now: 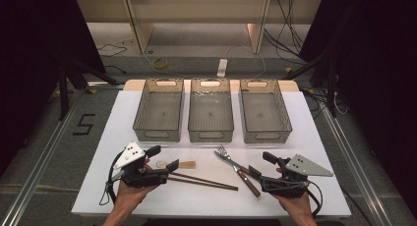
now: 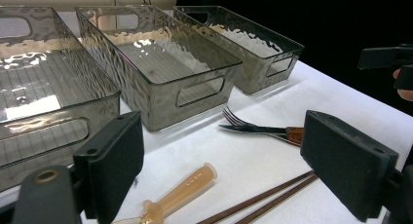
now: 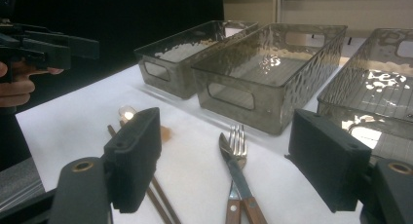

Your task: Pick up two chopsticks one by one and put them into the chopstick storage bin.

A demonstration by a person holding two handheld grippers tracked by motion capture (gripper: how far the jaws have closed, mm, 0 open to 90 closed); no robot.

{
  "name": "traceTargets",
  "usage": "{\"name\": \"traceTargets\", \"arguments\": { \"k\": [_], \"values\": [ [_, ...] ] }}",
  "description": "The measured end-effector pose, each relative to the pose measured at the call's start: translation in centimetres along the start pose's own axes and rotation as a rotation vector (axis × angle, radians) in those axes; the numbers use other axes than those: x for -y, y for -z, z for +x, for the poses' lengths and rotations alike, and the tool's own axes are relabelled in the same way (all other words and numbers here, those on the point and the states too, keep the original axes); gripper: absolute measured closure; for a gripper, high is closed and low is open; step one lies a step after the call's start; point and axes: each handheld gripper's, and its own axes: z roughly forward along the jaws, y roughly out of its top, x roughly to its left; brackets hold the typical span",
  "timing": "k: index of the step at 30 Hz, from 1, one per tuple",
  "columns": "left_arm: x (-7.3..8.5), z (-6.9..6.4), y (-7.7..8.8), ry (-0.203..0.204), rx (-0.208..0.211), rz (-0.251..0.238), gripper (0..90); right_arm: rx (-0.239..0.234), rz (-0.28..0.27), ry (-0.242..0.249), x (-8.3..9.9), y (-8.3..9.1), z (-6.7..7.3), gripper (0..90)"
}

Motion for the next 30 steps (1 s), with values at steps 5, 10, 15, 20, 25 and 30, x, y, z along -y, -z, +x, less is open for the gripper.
{"name": "traceTargets", "arguments": {
  "k": [5, 10, 15, 20, 25, 30],
  "values": [
    [0.0, -0.1, -0.1, 0.002, -0.002, 0.005, 15.7, -0.004, 0.005, -0.003, 0.0, 0.0, 0.0, 29.3],
    [0.0, 0.0, -0.1, -0.001, -0.005, 0.013, 15.7, -0.007, 0.015, -0.003, 0.0, -0.1, 0.0, 30.1],
    [0.0, -0.1, -0.3, -0.006, -0.007, 0.030, 15.7, -0.024, 0.073, 0.008, -0.2, -0.5, -0.1, 32.1],
    [0.0, -0.2, -0.7, -0.041, -0.012, 0.079, 15.7, -0.036, 0.192, 0.027, -0.2, -1.5, -0.3, 32.4],
    [0.1, -0.4, -1.8, -0.077, -0.002, 0.222, 15.7, -0.053, 0.211, 0.037, -0.1, -1.6, 0.0, 32.2],
    [0.0, -0.8, -3.0, -0.164, 0.024, 0.345, 17.4, -0.067, 0.222, 0.035, 0.0, -1.7, 0.1, 31.7]
  ]
}}
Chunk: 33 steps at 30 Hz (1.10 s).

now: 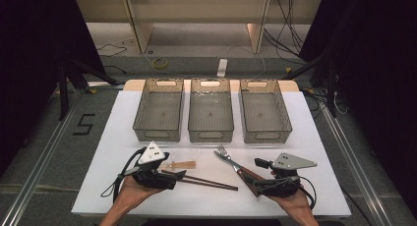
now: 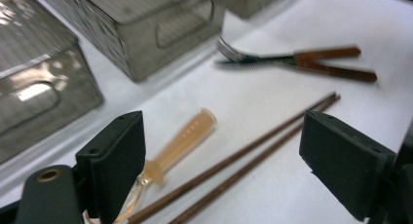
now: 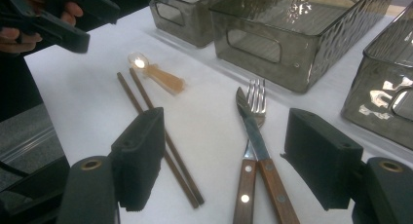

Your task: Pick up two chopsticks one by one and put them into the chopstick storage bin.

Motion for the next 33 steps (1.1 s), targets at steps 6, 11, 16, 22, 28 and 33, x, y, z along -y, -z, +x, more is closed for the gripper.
{"name": "traceTargets", "arguments": {
  "k": [6, 11, 16, 22, 28, 33],
  "values": [
    [-0.5, -0.3, -1.3, -0.090, -0.011, 0.156, 19.2, -0.001, -0.010, -0.009, 0.1, 0.1, 0.0, 30.5],
    [-0.8, -0.6, -2.5, -0.150, -0.016, 0.264, 19.8, 0.000, -0.015, -0.011, 0.1, 0.2, 0.0, 30.2],
    [-1.2, -1.0, -3.5, -0.179, -0.004, 0.392, 20.2, -0.001, -0.016, -0.008, 0.1, 0.2, 0.0, 29.0],
    [-1.9, -1.1, -4.4, -0.215, 0.025, 0.509, 22.8, -0.007, -0.018, -0.014, 0.1, 0.3, 0.0, 28.7],
    [-1.8, -1.4, -5.3, -0.262, 0.051, 0.558, 31.7, -0.015, -0.015, -0.015, 0.1, 0.2, 0.0, 28.8],
    [-1.5, -1.4, -5.7, -0.287, 0.064, 0.582, 42.3, -0.018, -0.007, -0.008, 0.1, 0.2, 0.1, 28.8]
  ]
}}
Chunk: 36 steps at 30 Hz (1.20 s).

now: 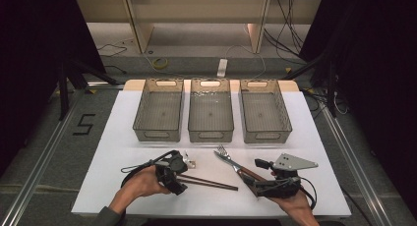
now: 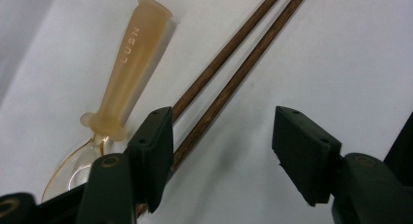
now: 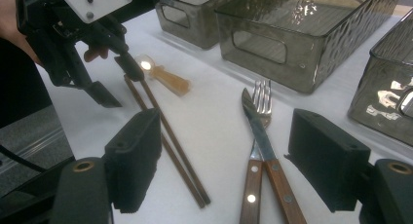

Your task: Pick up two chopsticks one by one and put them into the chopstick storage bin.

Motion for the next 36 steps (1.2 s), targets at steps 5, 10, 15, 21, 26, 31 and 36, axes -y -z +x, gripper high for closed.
{"name": "traceTargets", "arguments": {
  "k": [5, 10, 15, 21, 26, 31, 36],
  "values": [
    [0.1, 0.2, -0.3, -0.045, -0.002, 0.032, 50.6, -0.002, 0.005, 0.002, 0.0, 0.0, -0.1, 28.8],
    [0.0, 0.3, -0.7, -0.060, 0.002, 0.039, 53.2, -0.006, 0.005, -0.005, 0.0, 0.0, -0.2, 29.2],
    [-0.1, 0.4, -0.7, -0.073, 0.002, 0.050, 54.0, -0.011, 0.009, -0.001, 0.0, -0.1, -0.1, 29.2],
    [-0.2, 0.5, -1.1, -0.100, -0.015, 0.093, 54.4, -0.011, 0.015, 0.003, 0.1, -0.2, -0.1, 29.3],
    [-0.3, 0.4, -1.1, -0.101, -0.010, 0.105, 58.5, -0.015, 0.020, 0.006, 0.1, -0.2, -0.1, 29.4],
    [-0.3, 0.2, -1.1, -0.096, -0.008, 0.137, 65.6, -0.005, 0.031, 0.010, 0.1, -0.3, 0.0, 29.8],
    [-0.2, 0.0, -1.0, -0.127, -0.001, 0.144, 71.0, -0.005, 0.036, 0.011, 0.1, -0.3, 0.0, 29.8]
  ]
}}
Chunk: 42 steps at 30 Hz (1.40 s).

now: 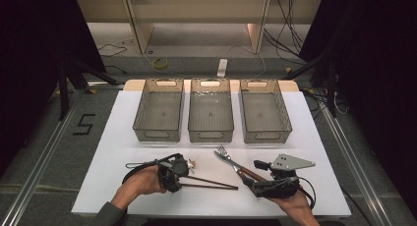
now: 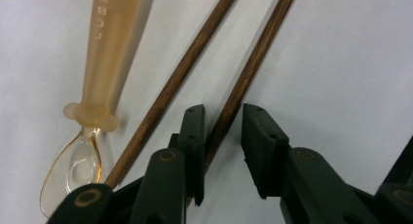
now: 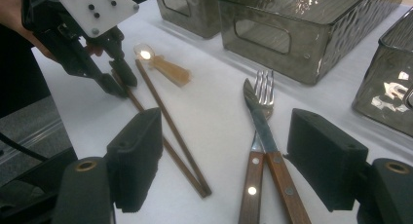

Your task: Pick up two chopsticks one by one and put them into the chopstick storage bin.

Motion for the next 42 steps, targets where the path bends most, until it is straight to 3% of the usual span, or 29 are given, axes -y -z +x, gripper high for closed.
{"name": "traceTargets", "arguments": {
  "k": [5, 9, 20, 30, 35, 38, 42],
  "values": [
    [0.0, -0.3, 0.0, -0.047, 0.000, 0.011, 74.9, 0.003, -0.002, 0.002, 0.0, 0.0, -0.1, 29.8],
    [0.2, -0.3, 0.0, -0.054, 0.016, 0.001, 78.9, 0.004, -0.002, 0.005, 0.0, 0.1, -0.1, 29.8],
    [0.2, -0.5, 0.0, -0.094, 0.009, -0.002, 82.7, 0.003, -0.003, 0.007, 0.0, 0.1, -0.1, 29.8],
    [0.5, -0.3, 0.2, -0.056, 0.025, -0.013, 84.5, -0.007, 0.007, 0.016, 0.0, 0.1, 0.0, 29.8],
    [0.7, 0.0, 1.1, -0.022, 0.068, -0.065, 84.5, -0.010, 0.005, 0.014, 0.0, 0.1, 0.0, 29.8],
    [0.8, 0.1, 1.7, -0.014, 0.052, -0.073, 84.6, -0.010, 0.004, 0.013, 0.0, 0.1, 0.0, 29.8],
    [0.9, 0.3, 2.0, 0.030, 0.048, -0.109, 84.6, -0.010, 0.004, 0.013, 0.0, 0.1, 0.0, 29.8]
  ]
}}
